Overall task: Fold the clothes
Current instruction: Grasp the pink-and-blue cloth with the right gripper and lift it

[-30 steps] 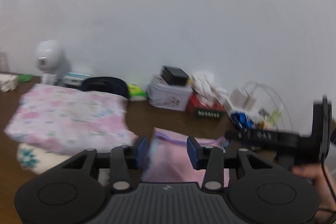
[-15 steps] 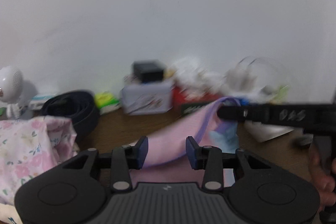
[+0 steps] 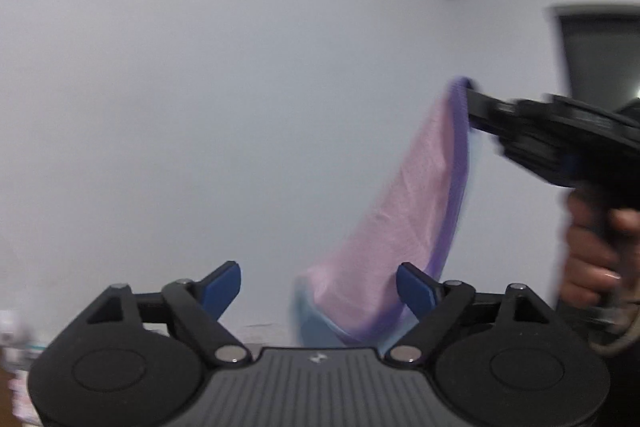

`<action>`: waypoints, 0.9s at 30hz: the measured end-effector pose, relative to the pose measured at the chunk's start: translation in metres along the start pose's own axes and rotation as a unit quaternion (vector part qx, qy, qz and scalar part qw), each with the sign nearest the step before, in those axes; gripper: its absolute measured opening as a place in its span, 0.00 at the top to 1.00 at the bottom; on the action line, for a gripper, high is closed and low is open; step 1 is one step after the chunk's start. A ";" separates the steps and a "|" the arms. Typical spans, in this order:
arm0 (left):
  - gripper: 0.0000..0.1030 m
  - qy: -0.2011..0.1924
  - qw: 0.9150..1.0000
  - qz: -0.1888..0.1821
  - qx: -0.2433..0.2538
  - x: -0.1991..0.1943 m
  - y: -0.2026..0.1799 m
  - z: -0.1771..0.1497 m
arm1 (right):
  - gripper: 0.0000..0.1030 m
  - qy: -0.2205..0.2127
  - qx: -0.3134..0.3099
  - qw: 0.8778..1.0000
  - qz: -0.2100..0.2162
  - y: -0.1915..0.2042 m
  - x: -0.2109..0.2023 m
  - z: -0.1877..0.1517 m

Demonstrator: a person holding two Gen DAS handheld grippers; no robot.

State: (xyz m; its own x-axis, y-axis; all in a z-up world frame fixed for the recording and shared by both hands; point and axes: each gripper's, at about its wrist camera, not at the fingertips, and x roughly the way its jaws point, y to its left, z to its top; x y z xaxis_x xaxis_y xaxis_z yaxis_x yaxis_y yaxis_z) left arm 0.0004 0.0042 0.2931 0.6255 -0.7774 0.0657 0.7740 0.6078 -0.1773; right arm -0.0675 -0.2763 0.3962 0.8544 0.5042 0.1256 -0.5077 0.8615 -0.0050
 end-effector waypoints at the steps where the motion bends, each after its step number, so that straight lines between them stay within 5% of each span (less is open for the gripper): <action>1: 0.18 -0.005 1.000 -0.008 0.010 -0.009 -0.013 0.002 | 0.98 -0.003 -0.013 1.000 -0.006 0.013 -0.011 0.009; 3: 0.27 -0.015 0.999 -0.021 0.032 -0.027 -0.039 0.006 | 0.98 -0.014 -0.036 0.999 -0.026 0.039 -0.034 0.023; 5: 0.81 -0.018 0.998 -0.025 0.049 -0.040 -0.059 0.011 | 0.98 -0.025 -0.044 0.998 -0.040 0.055 -0.050 0.033; 7: 0.93 -0.013 0.998 -0.014 0.057 -0.049 -0.073 0.016 | 0.98 -0.031 -0.047 0.997 -0.053 0.063 -0.060 0.038; 15: 0.97 -0.019 0.997 0.051 0.047 -0.034 -0.054 0.031 | 0.98 -0.004 -0.009 0.993 -0.121 0.016 -0.013 0.017; 17: 0.97 -0.008 0.994 0.098 0.055 -0.010 -0.034 0.028 | 0.98 0.016 0.008 0.990 -0.140 -0.008 0.016 0.001; 19: 0.94 0.003 0.986 0.154 0.057 0.019 -0.007 0.018 | 0.98 0.053 0.041 0.986 -0.153 -0.046 0.055 -0.026; 21: 0.75 0.031 0.974 0.214 0.068 0.054 0.026 -0.005 | 0.95 0.114 0.050 0.974 -0.191 -0.086 0.104 -0.067; 22: 0.56 0.057 0.966 0.242 0.068 0.070 0.045 -0.019 | 0.85 0.157 0.041 0.963 -0.214 -0.102 0.128 -0.091; 24: 0.56 0.111 0.954 0.272 0.050 0.085 0.082 -0.050 | 0.62 0.250 0.022 0.935 -0.249 -0.128 0.171 -0.148; 27: 0.55 0.179 0.945 0.274 0.022 0.078 0.116 -0.090 | 0.54 0.325 -0.015 0.919 -0.221 -0.127 0.180 -0.209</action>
State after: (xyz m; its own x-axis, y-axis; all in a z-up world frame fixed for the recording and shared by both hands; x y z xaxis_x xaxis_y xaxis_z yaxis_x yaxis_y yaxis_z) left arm 0.1308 -0.0005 0.1897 0.8666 -0.3441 -0.3613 0.3514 0.9350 -0.0476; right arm 0.1742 -0.2823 0.2117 0.8672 0.0257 -0.4974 -0.1004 0.9872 -0.1241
